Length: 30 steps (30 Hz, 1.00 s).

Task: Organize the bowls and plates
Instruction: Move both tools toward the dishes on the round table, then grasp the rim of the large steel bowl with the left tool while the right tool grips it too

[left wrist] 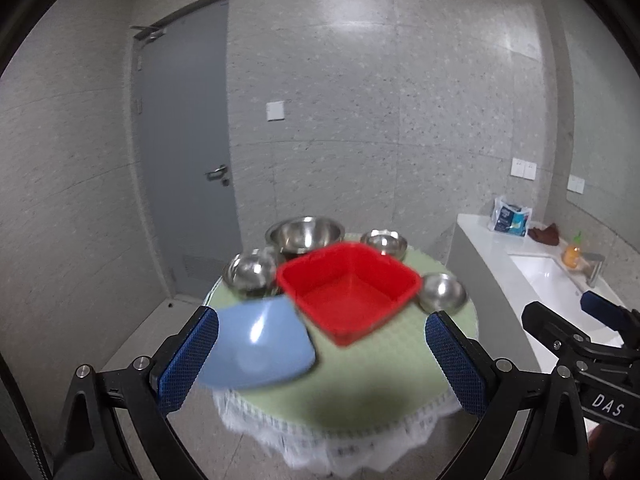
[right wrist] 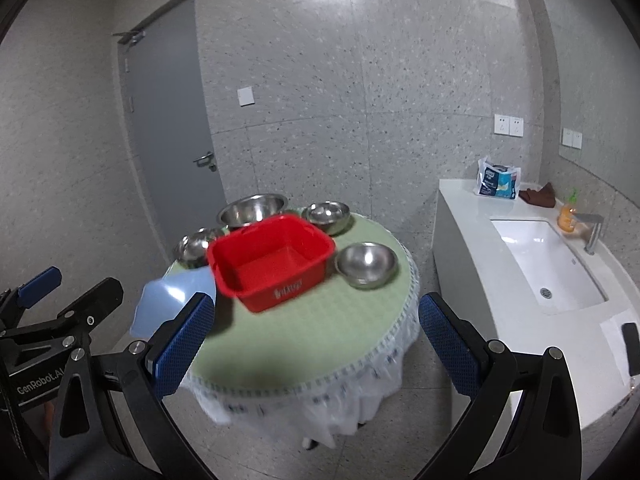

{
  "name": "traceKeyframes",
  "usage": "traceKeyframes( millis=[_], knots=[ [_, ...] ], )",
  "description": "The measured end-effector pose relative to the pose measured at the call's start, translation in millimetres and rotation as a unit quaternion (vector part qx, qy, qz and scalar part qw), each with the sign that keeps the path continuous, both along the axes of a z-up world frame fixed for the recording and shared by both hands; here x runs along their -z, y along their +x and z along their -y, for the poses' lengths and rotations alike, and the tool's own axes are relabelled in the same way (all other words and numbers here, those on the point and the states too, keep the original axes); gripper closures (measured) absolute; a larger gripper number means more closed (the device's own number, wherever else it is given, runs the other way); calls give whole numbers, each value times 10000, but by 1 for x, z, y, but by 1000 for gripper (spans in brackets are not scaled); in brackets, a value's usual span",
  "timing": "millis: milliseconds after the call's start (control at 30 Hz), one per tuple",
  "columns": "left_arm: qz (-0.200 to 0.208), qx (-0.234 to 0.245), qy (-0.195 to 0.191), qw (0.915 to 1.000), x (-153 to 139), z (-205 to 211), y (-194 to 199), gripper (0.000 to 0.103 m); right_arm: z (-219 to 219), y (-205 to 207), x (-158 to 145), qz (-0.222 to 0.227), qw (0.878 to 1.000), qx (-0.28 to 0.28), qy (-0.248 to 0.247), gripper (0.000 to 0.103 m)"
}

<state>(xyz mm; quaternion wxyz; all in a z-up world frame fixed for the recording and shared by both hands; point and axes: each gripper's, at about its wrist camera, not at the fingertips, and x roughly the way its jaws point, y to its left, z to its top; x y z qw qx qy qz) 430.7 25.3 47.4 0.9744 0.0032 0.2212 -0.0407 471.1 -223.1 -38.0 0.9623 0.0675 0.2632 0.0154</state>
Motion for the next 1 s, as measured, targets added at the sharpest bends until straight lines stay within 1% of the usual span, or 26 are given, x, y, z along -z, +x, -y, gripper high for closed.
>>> traceKeyframes(
  millis=[67, 100, 133, 200, 233, 300, 333, 367, 400, 433, 467, 533, 567, 600, 633, 667, 700, 733, 800, 833, 867, 900, 933, 967, 1000],
  knots=[
    [10, 90, -45, 9999, -6, -11, 35, 1, -4, 27, -4, 12, 10000, 24, 14, 0],
    [-20, 120, -60, 9999, -6, -14, 46, 1, -5, 38, -5, -11, 10000, 10, 24, 0],
    [-163, 185, -108, 9996, -8, -22, 73, 1, -5, 52, -6, -51, 10000, -22, 54, 0],
    [-284, 257, -167, 9991, -9, -30, 103, 1, -7, 82, -10, -110, 9999, -77, 105, 0],
    [-395, 262, -208, 9987, -9, -39, 131, 1, -7, 95, -11, -114, 9998, -101, 119, 0],
    [-531, 213, -243, 9981, -13, -50, 174, 1, -11, 127, -13, -135, 9998, -115, 57, 0],
    [-618, 166, -272, 9976, -14, -56, 197, 1, -14, 145, -14, -140, 9997, -220, 42, 0],
    [-675, 134, -281, 9972, -17, -53, 211, 1, -18, 164, -15, -173, 9993, -339, 42, 0],
    [-804, 81, -323, 9962, -17, -61, 244, 1, -20, 180, -15, -211, 9989, -417, 22, 0],
    [-889, 57, -342, 9954, -18, -63, 263, 1, -22, 203, -15, -269, 9983, -516, -13, 0],
    [-1002, 17, -362, 9943, -18, -69, 294, 1, -24, 218, -13, -304, 9978, -580, -22, 0],
    [-1198, -73, -364, 9921, -17, -72, 346, 1, -29, 262, -8, -470, 9957, -798, 25, 0],
    [-1260, -102, -366, 9913, -18, -69, 360, 1, -30, 283, -4, -566, 9942, -908, 67, 0],
    [-1440, -194, -363, 9887, -12, -76, 400, 1, -33, 310, 2, -701, 9924, -1006, 85, 0],
    [-1585, -338, -359, 9861, -7, -81, 427, 1, -36, 337, 9, -867, 9899, -1115, 97, 0],
    [-1732, -456, -369, 9831, -4, -81, 451, 1, -37, 354, 15, -992, 9881, -1173, 103, 0],
    [-1833, -497, -381, 9811, -3, -80, 469, 1, -39, 383, 26, -1279, 9841, -1230, 120, 0],
    [-2040, -594, -415, 9763, 6, -89, 506, 1, -40, 404, 36, -1494, 9804, -1272, 176, 0],
    [-2306, -699, -459, 9695, 19, -100, 553, 1, -45, 448, 60, -1922, 9704, -1426, 341, 0],
    [-2400, -746, -481, 9667, 24, -103, 570, 1, -49, 469, 74, -2136, 9652, -1466, 353, 0],
    [-2590, -760, -513, 9615, 35, -110, 597, 1, -51, 481, 83, -2251, 9623, -1490, 346, 0],
    [-2755, -845, -514, 9562, 45, -115, 615, 2, -56, 499, 97, -2422, 9569, -1564, 337, 0],
    [-2845, -910, -521, 9529, 51, -115, 629, 2, -60, 511, 108, -2530, 9530, -1631, 338, 0],
    [-2958, -928, -503, 9494, 61, -120, 651, 3, -63, 523, 119, -2609, 9498, -1700, 316, 0],
    [-2995, -928, -474, 9484, 65, -118, 661, 6, -65, 533, 126, -2668, 9474, -1747, 282, 0]
  ],
)
